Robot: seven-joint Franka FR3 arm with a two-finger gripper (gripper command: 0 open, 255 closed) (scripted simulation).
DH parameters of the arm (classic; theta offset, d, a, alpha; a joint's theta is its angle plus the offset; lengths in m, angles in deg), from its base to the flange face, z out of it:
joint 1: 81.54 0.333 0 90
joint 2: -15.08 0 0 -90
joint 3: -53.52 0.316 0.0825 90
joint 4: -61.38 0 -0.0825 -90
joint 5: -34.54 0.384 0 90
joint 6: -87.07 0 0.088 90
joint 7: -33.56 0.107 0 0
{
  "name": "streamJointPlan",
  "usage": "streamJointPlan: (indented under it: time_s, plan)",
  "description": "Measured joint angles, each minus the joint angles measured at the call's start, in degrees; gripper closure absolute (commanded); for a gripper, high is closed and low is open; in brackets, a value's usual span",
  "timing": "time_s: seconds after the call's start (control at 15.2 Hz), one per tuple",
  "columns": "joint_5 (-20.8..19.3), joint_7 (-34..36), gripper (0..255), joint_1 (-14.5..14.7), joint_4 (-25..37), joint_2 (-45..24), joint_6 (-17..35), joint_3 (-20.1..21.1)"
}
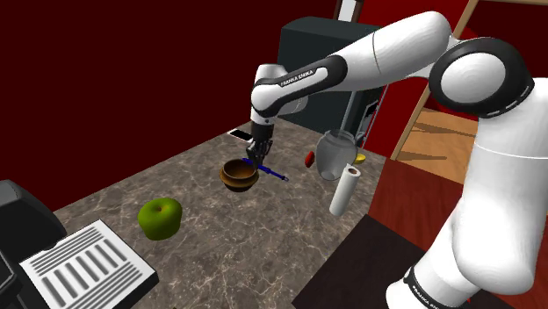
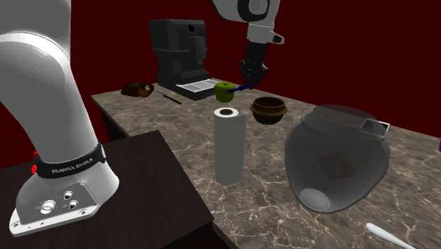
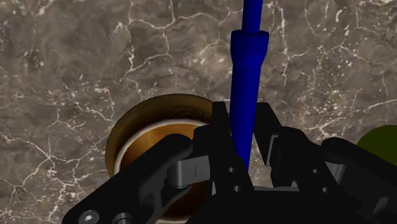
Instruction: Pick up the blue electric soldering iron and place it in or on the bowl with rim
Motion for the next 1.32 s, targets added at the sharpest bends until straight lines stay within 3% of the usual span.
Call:
streamJointPlan:
  time_s: [0.46, 0.59, 1.32]
  plan:
    - [-0.4, -0.2, 255, -1.2, 27.1, -17.4, -9.8, -0.4]
    - [-0.5, -0.3, 255, -1.5, 32.3, -20.7, -11.7, -0.5]
    - [-0.3, -1.0, 255, -1.6, 31.2, -24.9, -6.5, -0.4]
